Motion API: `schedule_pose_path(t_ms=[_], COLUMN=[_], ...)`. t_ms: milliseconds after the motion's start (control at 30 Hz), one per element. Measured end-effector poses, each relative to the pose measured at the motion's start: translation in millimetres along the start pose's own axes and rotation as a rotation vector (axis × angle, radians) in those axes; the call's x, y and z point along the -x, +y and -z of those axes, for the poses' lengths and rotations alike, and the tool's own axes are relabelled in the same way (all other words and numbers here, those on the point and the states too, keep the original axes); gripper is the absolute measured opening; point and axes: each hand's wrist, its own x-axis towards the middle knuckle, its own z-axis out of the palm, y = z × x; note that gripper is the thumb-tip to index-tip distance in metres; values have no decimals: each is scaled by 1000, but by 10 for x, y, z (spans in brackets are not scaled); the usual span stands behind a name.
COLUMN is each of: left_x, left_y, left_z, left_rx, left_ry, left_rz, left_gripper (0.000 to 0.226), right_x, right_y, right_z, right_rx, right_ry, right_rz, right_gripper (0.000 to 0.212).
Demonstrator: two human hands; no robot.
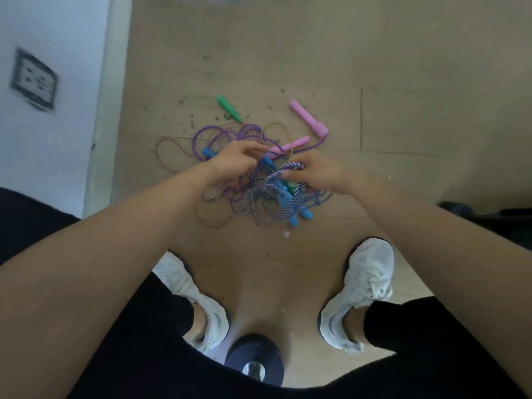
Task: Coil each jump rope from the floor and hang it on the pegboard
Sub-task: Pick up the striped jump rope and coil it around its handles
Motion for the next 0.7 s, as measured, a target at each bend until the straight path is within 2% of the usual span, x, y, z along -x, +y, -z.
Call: schedule_pose_path(t_ms=[100, 200, 367, 500, 633, 700], left_x=[342, 661, 931, 1162, 1434, 1568], left_y=[456, 731, 830, 886, 949, 962], left_z=[19, 30, 98, 382, 654, 779], left_rx=[212, 243, 76, -9, -43, -94], left_ry=[-191, -317, -120, -66, -12, 34], left_rz=[-40, -108, -359, -403, -442, -452], left_gripper=[58, 38, 6, 20, 12, 17], right_x=[207, 444, 805, 964, 1067, 1136], right_y=[-371, -724, -1159, -1420, -1728, -1918], right_z=[246, 477, 729, 885, 1055, 1178], right_rx=[-5, -44, -33, -49, -90, -169], right_ry=[29, 115, 305, 449, 601, 685], right_rz=[80, 123, 212, 285, 327, 357], right_gripper=[26, 26, 21, 22, 24, 25])
